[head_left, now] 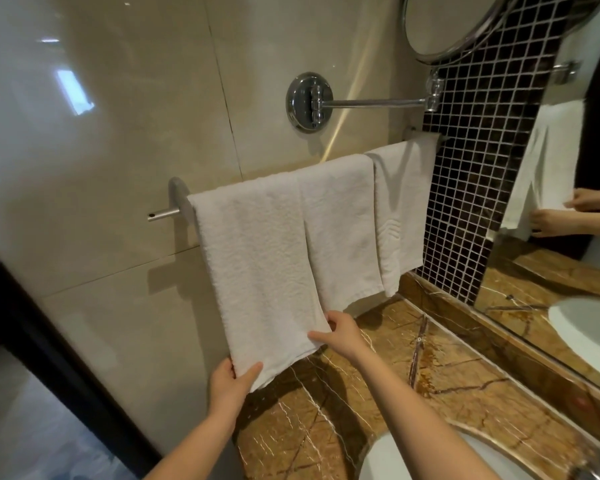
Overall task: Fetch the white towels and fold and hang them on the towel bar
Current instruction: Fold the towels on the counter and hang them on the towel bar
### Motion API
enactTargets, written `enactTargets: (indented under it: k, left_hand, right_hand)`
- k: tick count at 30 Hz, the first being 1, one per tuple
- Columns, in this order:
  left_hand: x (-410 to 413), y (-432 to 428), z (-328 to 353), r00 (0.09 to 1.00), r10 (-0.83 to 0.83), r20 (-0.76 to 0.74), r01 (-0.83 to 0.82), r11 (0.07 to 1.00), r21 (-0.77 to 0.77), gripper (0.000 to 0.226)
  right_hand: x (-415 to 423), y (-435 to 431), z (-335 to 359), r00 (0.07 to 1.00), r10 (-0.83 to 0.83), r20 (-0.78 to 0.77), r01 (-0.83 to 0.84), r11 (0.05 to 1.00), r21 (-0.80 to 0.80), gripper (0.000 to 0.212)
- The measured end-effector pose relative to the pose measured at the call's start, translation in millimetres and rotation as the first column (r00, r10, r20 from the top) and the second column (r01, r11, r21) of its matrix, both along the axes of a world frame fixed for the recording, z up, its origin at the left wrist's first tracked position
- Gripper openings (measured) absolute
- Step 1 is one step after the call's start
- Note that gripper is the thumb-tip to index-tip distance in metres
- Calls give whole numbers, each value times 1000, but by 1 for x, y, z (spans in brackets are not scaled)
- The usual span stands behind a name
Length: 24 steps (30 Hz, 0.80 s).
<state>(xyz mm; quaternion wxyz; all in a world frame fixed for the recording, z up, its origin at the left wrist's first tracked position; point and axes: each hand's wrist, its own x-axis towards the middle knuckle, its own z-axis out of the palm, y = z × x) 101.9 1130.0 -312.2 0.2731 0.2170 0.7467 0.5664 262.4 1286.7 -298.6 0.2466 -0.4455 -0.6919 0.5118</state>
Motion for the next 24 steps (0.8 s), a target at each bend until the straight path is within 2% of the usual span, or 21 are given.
enactTargets:
  k: [2,3,5,6,7,8,10,12,13,15,17,19,22,24]
  left_hand:
    - [0,-1,-4,998,56,-19,-58,989,-136,22]
    - [1,-3,-3,999,25,-23,-30,971,-239,24]
    - [10,-6,13,975,-219,35,213,878,-428,24]
    - [16,-4,27,926,-377,13,331,797,-506,21]
    - [20,1,45,857,-512,-59,398,730,-556,19]
    - [25,7,67,779,-597,-191,406,713,-572,17]
    - [35,26,118,590,-619,-519,376,779,-502,13]
    - [46,48,173,369,-480,-796,388,858,-337,8]
    - [48,62,197,258,-379,-889,404,878,-258,6]
    - [48,91,236,43,-198,-979,404,900,-164,19]
    - [47,122,265,-85,-154,-984,340,924,-174,33]
    - [44,147,280,-88,-252,-964,257,929,-267,41]
    - [37,168,285,-17,-447,-894,220,871,-440,45]
    - [33,170,284,-14,-457,-889,241,862,-447,45]
  right_hand:
    - [4,7,0,995,-68,-74,57,989,-138,26]
    - [7,10,1,983,-143,-113,110,961,-254,25]
    - [13,16,-1,944,-303,-128,207,849,-486,23]
    - [14,19,-6,929,-345,-132,219,801,-557,21]
    - [15,21,-11,915,-369,-165,200,768,-609,20]
    - [14,23,-17,901,-379,-209,164,746,-646,21]
    - [8,27,-28,852,-418,-315,76,693,-717,29]
    - [0,30,-31,777,-490,-395,0,627,-779,40]
    - [-5,32,-32,736,-530,-422,-31,596,-803,47]
    - [-15,34,-30,670,-588,-453,-67,560,-826,55]
    - [-25,37,-29,609,-628,-484,-112,536,-837,56]
    - [-33,39,-28,553,-653,-518,-165,523,-836,52]
    - [-41,41,-27,523,-682,-511,-175,501,-848,34]
    - [-45,44,-31,486,-724,-490,-161,477,-864,30]
